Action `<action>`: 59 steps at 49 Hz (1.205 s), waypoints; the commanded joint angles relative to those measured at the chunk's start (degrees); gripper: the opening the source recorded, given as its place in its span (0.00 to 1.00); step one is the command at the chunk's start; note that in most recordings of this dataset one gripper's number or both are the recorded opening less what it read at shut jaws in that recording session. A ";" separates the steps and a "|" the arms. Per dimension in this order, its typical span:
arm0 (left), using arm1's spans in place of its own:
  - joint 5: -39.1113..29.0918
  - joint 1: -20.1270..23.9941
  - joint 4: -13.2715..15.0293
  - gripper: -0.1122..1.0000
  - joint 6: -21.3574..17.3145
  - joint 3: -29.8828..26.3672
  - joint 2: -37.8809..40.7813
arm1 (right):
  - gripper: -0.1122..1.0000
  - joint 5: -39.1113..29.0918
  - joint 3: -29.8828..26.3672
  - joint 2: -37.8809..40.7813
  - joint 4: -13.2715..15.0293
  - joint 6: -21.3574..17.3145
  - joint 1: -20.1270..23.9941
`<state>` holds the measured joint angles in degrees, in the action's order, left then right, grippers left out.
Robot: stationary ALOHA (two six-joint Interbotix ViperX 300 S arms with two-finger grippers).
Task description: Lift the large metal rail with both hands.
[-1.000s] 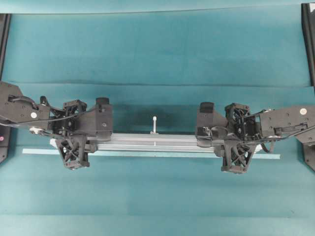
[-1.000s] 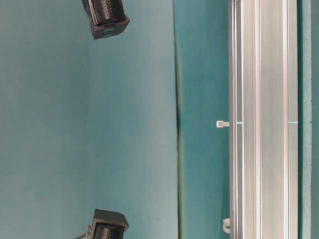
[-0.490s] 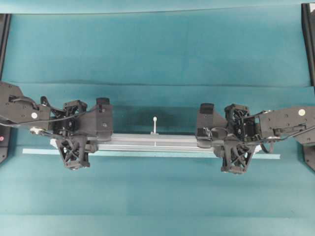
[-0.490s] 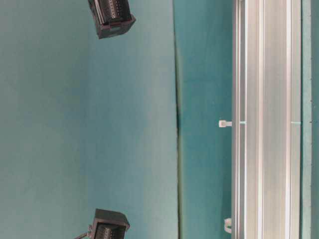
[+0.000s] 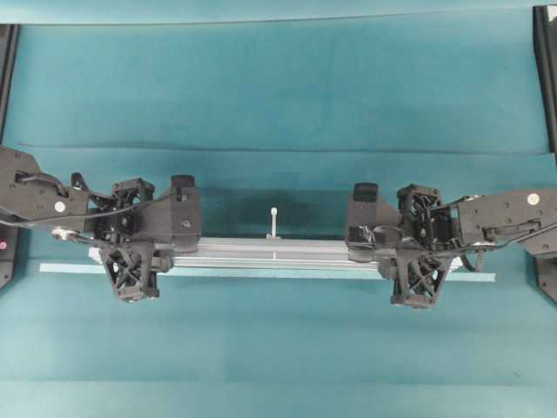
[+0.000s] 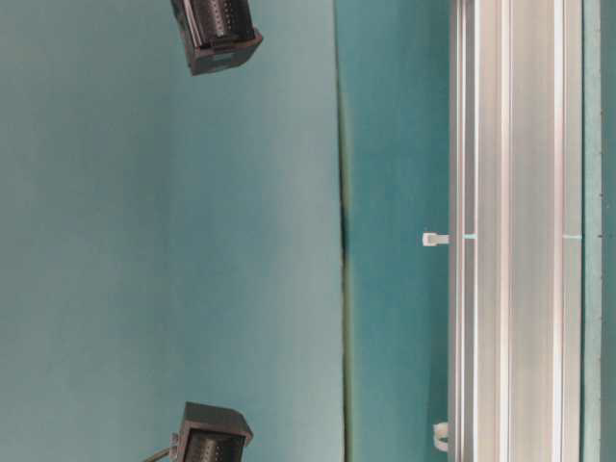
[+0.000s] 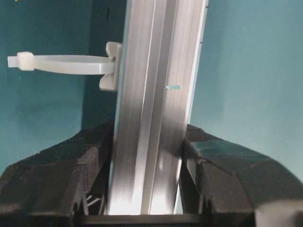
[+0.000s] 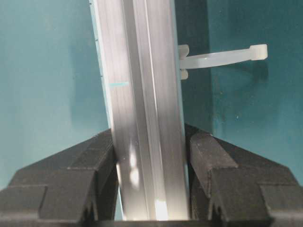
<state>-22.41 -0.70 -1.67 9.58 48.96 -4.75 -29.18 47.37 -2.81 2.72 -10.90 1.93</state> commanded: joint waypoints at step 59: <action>0.35 -0.18 0.35 0.86 1.93 0.35 0.53 | 0.78 3.08 1.05 0.79 -1.93 -1.58 -1.23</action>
<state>-22.41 -0.79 -1.49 11.78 49.75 -3.69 -26.46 48.78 -2.46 0.88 -11.95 0.88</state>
